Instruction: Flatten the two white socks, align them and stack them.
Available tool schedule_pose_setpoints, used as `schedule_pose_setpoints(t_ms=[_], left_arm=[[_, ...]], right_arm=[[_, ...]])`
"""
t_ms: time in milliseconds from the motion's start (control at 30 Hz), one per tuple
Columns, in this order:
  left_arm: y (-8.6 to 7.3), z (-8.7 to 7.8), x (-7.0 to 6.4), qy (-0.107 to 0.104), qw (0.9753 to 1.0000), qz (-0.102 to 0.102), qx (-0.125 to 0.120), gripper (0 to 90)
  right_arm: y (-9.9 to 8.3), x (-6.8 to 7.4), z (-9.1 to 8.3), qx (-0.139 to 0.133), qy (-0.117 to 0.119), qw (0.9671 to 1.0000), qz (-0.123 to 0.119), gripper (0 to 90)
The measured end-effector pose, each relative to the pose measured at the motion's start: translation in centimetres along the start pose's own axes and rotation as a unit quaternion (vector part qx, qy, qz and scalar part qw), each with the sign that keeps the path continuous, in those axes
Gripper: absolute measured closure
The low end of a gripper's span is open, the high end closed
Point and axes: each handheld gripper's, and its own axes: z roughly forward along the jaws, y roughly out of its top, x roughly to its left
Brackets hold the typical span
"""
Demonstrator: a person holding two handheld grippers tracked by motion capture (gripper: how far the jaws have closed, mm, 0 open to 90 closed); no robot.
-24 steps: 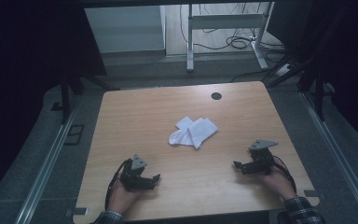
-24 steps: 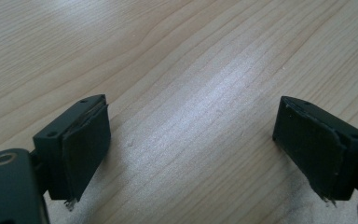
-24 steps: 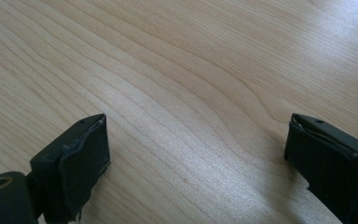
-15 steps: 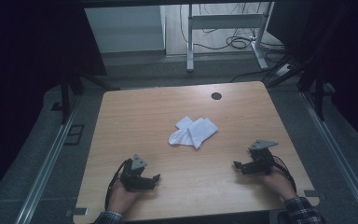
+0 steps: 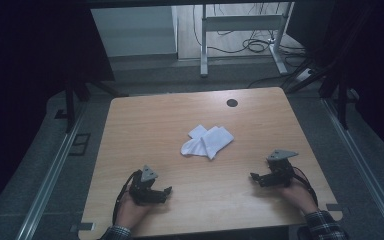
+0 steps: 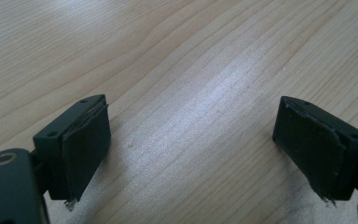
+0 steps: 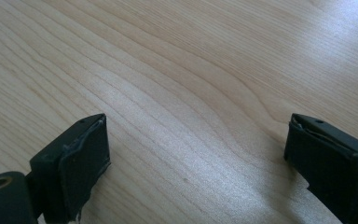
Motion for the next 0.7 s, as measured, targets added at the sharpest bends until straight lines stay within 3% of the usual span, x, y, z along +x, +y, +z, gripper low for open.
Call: schedule_pose_setpoints(t_ms=[500,700], left_arm=[[0.0,0.0,0.0,0.0,1.0,0.0,0.0,11.2],[0.0,0.0,0.0,0.0,1.0,0.0,0.0,11.2]], right_arm=[[0.5,0.2,-0.1,0.019,0.004,0.9998,0.0,7.4],[1.2,0.4,-0.4,0.014,0.016,0.9997,0.015,7.4]])
